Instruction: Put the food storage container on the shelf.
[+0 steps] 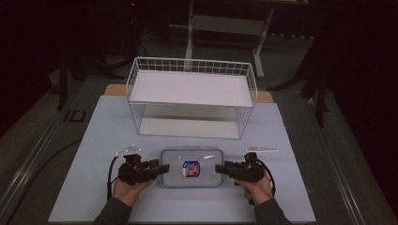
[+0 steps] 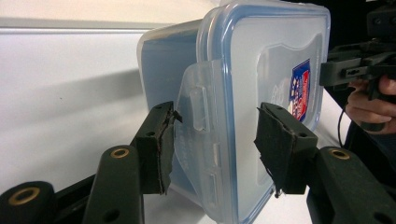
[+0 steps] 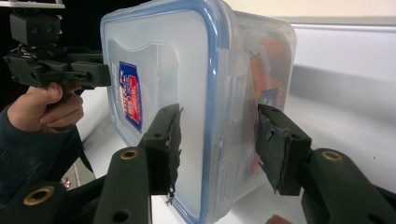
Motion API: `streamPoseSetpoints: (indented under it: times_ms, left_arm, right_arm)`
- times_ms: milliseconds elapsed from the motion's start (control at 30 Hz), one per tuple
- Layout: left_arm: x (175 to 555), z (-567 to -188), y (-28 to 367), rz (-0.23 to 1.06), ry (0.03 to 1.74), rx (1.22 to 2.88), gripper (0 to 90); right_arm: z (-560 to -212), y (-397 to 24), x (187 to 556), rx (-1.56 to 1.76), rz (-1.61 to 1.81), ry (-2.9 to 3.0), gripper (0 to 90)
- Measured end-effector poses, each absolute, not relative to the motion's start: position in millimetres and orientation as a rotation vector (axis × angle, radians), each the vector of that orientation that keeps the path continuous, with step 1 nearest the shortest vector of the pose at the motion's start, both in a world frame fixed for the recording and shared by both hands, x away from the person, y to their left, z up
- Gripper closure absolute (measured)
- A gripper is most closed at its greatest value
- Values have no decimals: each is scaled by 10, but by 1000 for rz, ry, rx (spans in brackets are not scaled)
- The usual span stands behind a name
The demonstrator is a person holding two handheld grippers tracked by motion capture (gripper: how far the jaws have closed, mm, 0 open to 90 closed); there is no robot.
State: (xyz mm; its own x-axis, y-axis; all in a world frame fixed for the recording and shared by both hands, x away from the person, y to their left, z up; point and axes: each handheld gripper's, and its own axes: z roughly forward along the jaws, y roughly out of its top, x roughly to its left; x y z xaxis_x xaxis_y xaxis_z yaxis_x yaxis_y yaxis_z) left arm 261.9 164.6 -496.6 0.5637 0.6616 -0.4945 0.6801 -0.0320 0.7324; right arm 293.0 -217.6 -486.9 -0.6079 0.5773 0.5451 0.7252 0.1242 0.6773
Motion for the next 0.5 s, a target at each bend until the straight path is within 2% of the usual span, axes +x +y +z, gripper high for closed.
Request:
streamPoseSetpoints:
  times_ms: [500]
  left_arm:
    - [2518,-4733,1624,105,1051,1734,484]
  right_arm:
    - [-4631,-2174,2850,-1258,-1616,-2304,512]
